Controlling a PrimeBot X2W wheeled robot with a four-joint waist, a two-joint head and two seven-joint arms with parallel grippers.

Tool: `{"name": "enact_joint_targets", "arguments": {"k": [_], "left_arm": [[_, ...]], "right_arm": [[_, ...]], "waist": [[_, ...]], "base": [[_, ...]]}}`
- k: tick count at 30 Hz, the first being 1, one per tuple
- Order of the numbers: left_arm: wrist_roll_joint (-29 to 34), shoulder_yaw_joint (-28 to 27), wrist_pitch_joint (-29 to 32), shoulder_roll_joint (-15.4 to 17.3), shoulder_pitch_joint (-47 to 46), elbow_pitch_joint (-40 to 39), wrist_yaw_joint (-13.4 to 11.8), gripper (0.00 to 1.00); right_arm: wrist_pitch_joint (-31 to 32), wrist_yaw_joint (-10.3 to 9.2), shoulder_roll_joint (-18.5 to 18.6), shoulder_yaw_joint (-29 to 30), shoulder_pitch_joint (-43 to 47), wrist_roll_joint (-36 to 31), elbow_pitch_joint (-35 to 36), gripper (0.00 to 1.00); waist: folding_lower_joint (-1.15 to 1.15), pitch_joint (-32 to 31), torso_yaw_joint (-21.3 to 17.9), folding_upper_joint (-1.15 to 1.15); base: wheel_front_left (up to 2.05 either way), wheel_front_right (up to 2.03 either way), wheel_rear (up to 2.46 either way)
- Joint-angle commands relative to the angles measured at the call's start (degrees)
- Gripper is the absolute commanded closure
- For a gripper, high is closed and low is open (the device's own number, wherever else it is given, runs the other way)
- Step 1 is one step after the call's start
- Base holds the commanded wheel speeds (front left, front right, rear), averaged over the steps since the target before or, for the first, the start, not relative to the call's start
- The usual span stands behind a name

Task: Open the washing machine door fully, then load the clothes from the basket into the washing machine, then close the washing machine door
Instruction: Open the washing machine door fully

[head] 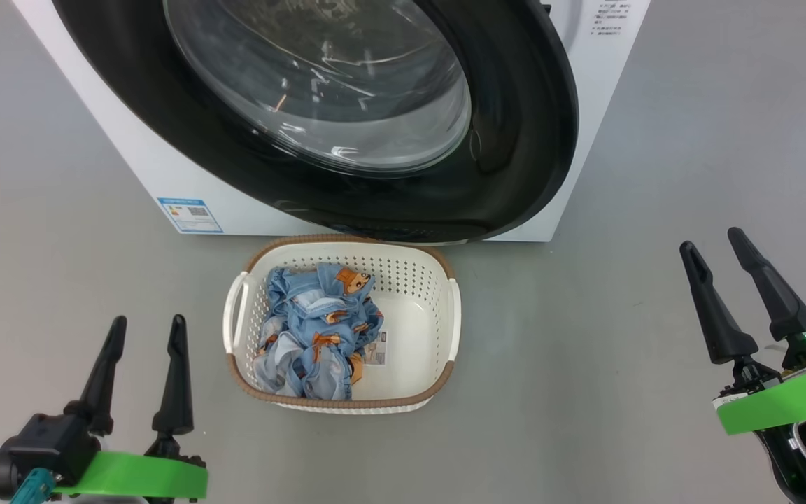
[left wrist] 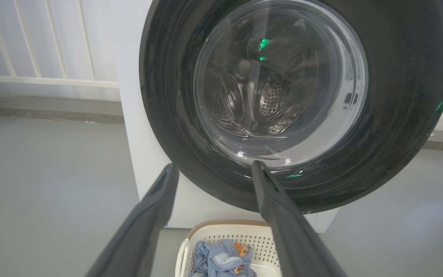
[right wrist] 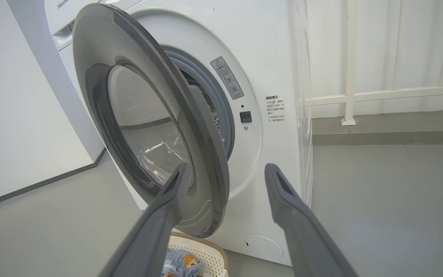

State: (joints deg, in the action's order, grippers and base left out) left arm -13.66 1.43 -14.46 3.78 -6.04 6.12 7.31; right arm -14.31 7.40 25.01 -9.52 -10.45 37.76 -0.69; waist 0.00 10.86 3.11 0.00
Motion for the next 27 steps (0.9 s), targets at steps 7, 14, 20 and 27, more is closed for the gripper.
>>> {"name": "enact_joint_targets", "arguments": {"k": [7, 14, 20, 27], "left_arm": [[0.4, -1.7, -0.5, 1.6, 0.1, -0.9, 0.2, 0.00], [0.3, -1.7, -0.5, 1.7, 0.5, -0.8, 0.2, 0.00], [0.3, -1.7, -0.5, 1.7, 0.5, -0.9, 0.2, 0.00], [0.3, -1.8, -0.5, 1.6, 0.2, -1.1, 0.2, 0.00]], "right_arm": [[-0.7, 0.09, 1.0, -0.1, 0.8, -0.7, 1.1, 0.00], [-0.7, 0.09, 0.8, -0.1, 1.2, -1.2, 0.8, 0.00], [-0.7, 0.09, 0.9, 0.2, 0.9, -1.2, 0.4, 0.00], [-0.7, 0.09, 1.5, 0.0, -0.8, -0.8, -0.5, 0.00]], "waist": [[0.00, -0.4, 0.4, 0.00], [0.00, -1.0, 0.3, 0.00], [0.00, -1.0, 0.4, 0.00], [0.00, -0.4, 0.6, 0.00]], "base": [[0.00, 0.00, 0.00], [0.00, 0.00, 0.00], [0.00, 0.00, 0.00], [0.00, 0.00, 0.00]]}}
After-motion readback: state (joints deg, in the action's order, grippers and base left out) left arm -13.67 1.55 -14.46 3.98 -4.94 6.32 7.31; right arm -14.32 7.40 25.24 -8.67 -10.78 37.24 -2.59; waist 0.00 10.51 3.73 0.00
